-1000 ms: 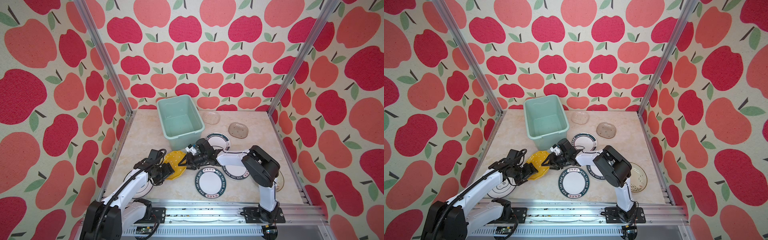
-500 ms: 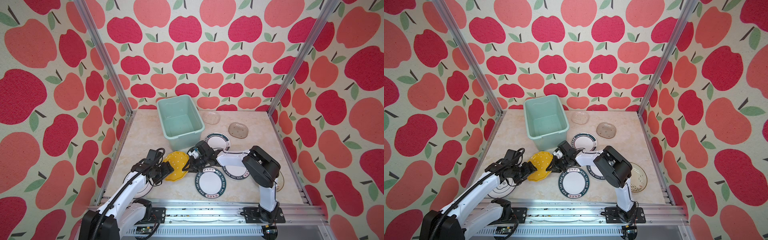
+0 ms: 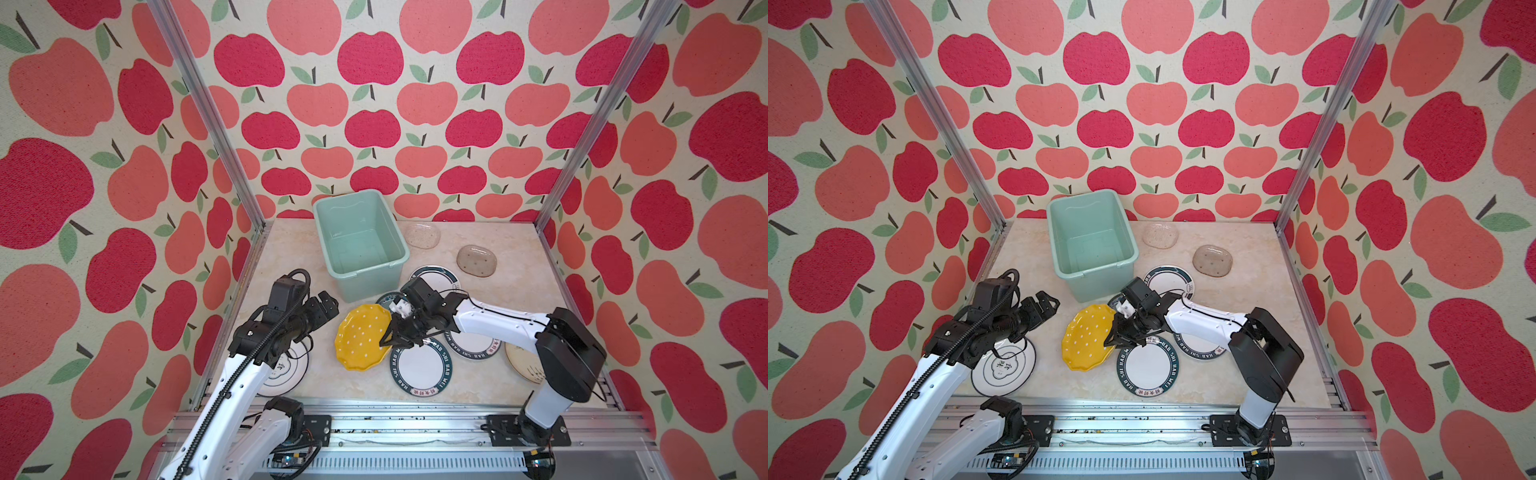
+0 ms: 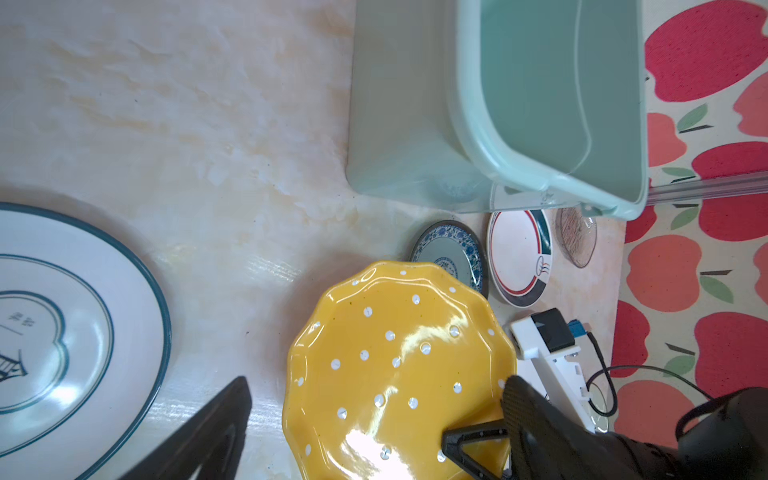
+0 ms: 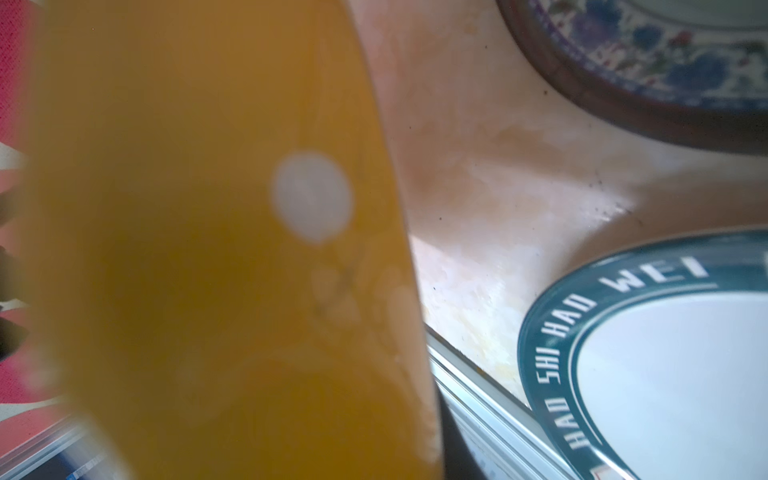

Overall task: Place the plates into the plastic bin on the countertop
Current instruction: 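Lift the yellow plate over the bin with the right gripper while left arm rises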

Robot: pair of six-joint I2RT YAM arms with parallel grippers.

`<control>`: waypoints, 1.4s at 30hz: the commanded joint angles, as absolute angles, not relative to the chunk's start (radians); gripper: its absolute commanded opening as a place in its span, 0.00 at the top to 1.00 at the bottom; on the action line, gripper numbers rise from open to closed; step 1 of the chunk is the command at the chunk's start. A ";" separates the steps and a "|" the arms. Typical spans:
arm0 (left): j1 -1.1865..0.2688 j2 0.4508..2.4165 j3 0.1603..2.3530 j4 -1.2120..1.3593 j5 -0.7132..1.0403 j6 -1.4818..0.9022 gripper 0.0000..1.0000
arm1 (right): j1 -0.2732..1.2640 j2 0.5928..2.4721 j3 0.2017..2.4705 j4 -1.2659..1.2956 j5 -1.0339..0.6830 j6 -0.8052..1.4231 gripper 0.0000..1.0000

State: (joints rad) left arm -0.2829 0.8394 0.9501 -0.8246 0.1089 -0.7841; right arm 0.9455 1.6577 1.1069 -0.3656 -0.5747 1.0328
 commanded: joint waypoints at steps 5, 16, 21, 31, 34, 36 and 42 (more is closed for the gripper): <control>-0.280 0.947 1.137 -0.884 0.044 -0.711 0.04 | 0.898 1.432 1.194 -0.585 -0.569 0.920 0.92; -0.149 1.221 1.395 -0.958 0.008 -0.723 0.10 | 0.818 1.370 1.438 -0.809 -0.558 0.867 0.97; -0.103 1.343 1.423 -0.880 0.056 -0.706 0.16 | 0.746 1.439 1.661 -0.911 -0.605 0.831 0.98; -0.147 1.543 1.500 -0.739 0.055 -0.683 0.19 | 0.586 1.644 1.932 -0.828 -0.642 0.857 1.00; -0.164 1.619 1.553 -0.744 0.017 -0.655 0.23 | 0.566 1.705 1.992 -0.803 -0.649 0.856 1.00; -0.170 1.670 1.584 -0.765 -0.012 -0.642 0.27 | 0.556 1.736 2.022 -0.800 -0.650 0.854 1.00; -0.171 1.755 1.615 -0.778 -0.081 -0.633 0.40 | 0.542 1.774 2.059 -0.787 -0.650 0.854 1.00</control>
State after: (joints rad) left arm -0.1707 1.7378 1.5852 -0.7586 -0.0204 -0.6540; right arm 0.5476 1.8072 1.9755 -0.9073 -0.5816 0.8650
